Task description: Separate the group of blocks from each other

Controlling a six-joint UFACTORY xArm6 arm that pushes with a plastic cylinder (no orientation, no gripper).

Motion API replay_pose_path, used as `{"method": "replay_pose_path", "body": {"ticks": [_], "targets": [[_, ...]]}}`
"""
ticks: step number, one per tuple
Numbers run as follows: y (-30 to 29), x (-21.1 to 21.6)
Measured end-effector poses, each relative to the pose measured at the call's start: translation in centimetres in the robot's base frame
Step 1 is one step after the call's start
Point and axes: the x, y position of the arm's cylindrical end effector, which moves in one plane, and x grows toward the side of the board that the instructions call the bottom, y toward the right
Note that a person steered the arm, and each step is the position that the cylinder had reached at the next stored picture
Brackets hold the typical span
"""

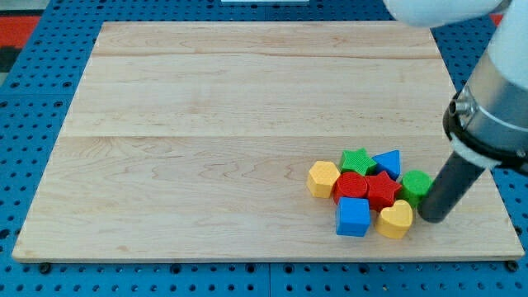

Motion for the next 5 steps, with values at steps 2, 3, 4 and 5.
{"method": "replay_pose_path", "body": {"ticks": [2,3,4,5], "targets": [[-2.7,-1.1],[-4.0,0.1],[-5.9,-1.6],[-9.8,-3.1]]}}
